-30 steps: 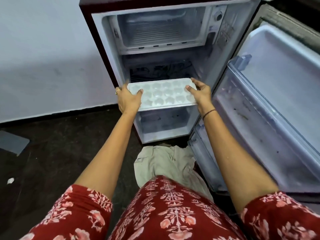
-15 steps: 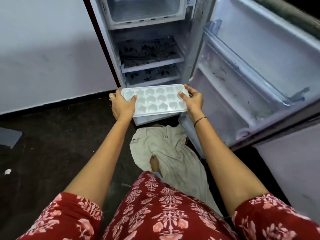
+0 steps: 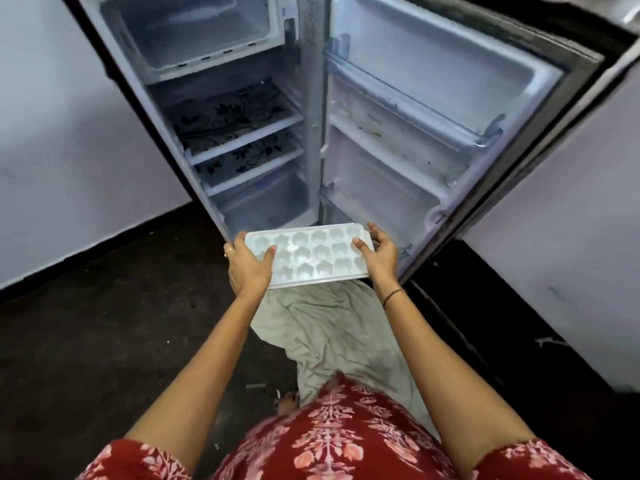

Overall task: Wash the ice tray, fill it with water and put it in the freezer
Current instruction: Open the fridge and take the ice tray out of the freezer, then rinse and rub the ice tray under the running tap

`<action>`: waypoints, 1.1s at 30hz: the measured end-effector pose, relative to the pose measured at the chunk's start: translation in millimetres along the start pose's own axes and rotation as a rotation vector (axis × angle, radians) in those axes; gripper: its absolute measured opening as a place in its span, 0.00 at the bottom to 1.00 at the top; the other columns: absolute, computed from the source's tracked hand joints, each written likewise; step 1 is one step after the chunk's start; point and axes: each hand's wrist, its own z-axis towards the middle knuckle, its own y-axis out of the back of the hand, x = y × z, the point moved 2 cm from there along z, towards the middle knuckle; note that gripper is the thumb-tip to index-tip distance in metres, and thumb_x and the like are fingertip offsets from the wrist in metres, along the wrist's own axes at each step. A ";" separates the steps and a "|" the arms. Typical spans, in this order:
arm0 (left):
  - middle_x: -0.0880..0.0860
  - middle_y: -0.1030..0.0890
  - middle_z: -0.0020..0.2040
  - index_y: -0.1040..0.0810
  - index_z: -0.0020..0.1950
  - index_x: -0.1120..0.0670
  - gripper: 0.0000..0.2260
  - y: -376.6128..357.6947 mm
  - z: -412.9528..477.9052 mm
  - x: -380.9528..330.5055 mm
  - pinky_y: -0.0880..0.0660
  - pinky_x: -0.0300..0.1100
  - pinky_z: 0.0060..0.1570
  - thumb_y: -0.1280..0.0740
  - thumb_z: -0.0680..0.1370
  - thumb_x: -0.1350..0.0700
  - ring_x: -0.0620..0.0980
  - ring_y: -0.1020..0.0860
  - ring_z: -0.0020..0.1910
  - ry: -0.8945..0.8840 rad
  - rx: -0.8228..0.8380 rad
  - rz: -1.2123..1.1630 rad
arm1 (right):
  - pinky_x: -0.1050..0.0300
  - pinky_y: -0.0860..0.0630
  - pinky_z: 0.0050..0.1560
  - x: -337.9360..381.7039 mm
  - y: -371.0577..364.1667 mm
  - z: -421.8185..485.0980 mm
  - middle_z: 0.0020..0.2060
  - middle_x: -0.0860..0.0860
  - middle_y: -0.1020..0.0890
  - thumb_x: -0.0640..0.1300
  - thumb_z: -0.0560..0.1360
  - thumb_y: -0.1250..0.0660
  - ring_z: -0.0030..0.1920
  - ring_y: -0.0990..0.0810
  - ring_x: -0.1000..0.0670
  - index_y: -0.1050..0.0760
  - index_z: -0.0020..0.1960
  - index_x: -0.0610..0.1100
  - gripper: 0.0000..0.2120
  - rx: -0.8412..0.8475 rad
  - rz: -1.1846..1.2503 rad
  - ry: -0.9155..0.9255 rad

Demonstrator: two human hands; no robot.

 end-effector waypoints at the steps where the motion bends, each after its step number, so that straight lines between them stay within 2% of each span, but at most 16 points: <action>1: 0.59 0.34 0.66 0.36 0.71 0.57 0.28 -1.5 -4.2 1.2 0.29 0.51 0.55 0.31 0.75 0.49 0.60 0.27 0.60 -0.018 0.022 0.002 | 0.69 0.26 0.50 -5.1 5.6 -5.7 0.55 0.45 0.21 0.34 0.72 0.29 0.52 0.24 0.52 0.30 0.68 0.35 0.26 -0.024 0.009 -0.010; 7: 0.59 0.35 0.68 0.37 0.72 0.57 0.29 -21.8 -29.2 5.7 0.30 0.50 0.57 0.32 0.76 0.49 0.60 0.27 0.61 -0.135 0.171 0.042 | 0.69 0.25 0.48 -37.8 47.1 -46.1 0.55 0.43 0.20 0.34 0.71 0.28 0.51 0.23 0.52 0.27 0.64 0.35 0.22 -0.194 0.056 -0.076; 10: 0.59 0.35 0.69 0.37 0.72 0.58 0.28 -45.5 -46.7 -1.1 0.30 0.50 0.58 0.32 0.76 0.50 0.60 0.27 0.62 -0.229 0.290 0.052 | 0.56 0.25 0.60 -52.0 82.8 -70.1 0.58 0.41 0.20 0.34 0.71 0.29 0.53 0.22 0.51 0.26 0.63 0.36 0.20 -0.303 0.085 -0.098; 14: 0.60 0.33 0.66 0.35 0.70 0.59 0.26 -82.3 -81.4 -21.2 0.30 0.49 0.56 0.32 0.76 0.51 0.61 0.27 0.61 -0.330 0.433 0.094 | 0.52 0.25 0.62 -66.9 139.0 -105.0 0.58 0.45 0.20 0.37 0.72 0.28 0.56 0.21 0.50 0.25 0.63 0.40 0.20 -0.471 0.097 -0.142; 19: 0.60 0.32 0.64 0.32 0.67 0.59 0.25 -137.7 -132.6 -57.8 0.31 0.49 0.56 0.31 0.75 0.51 0.59 0.29 0.62 -0.467 0.604 0.115 | 0.53 0.24 0.60 -78.1 214.7 -144.5 0.58 0.48 0.20 0.39 0.72 0.28 0.56 0.20 0.50 0.25 0.63 0.43 0.20 -0.688 0.135 -0.168; 25: 0.59 0.33 0.67 0.34 0.71 0.58 0.27 -204.0 -212.7 -113.8 0.31 0.48 0.59 0.31 0.75 0.50 0.60 0.28 0.63 -0.628 0.761 0.123 | 0.49 0.24 0.61 -89.7 307.8 -178.5 0.56 0.49 0.18 0.39 0.73 0.30 0.53 0.19 0.51 0.24 0.62 0.44 0.18 -0.932 0.224 -0.178; 31: 0.58 0.34 0.68 0.35 0.72 0.55 0.28 -256.5 -286.6 -161.9 0.30 0.48 0.59 0.31 0.75 0.49 0.58 0.27 0.62 -0.781 0.843 0.144 | 0.52 0.25 0.62 -92.5 384.2 -209.0 0.59 0.50 0.20 0.37 0.75 0.32 0.56 0.21 0.53 0.24 0.63 0.44 0.17 -1.120 0.315 -0.139; 33: 0.57 0.34 0.68 0.34 0.71 0.56 0.27 -269.7 -313.3 -176.3 0.29 0.49 0.57 0.31 0.75 0.49 0.59 0.27 0.62 -0.857 0.865 0.151 | 0.56 0.25 0.62 -91.9 407.4 -222.5 0.59 0.51 0.20 0.36 0.75 0.32 0.56 0.21 0.54 0.24 0.64 0.43 0.17 -1.191 0.337 -0.122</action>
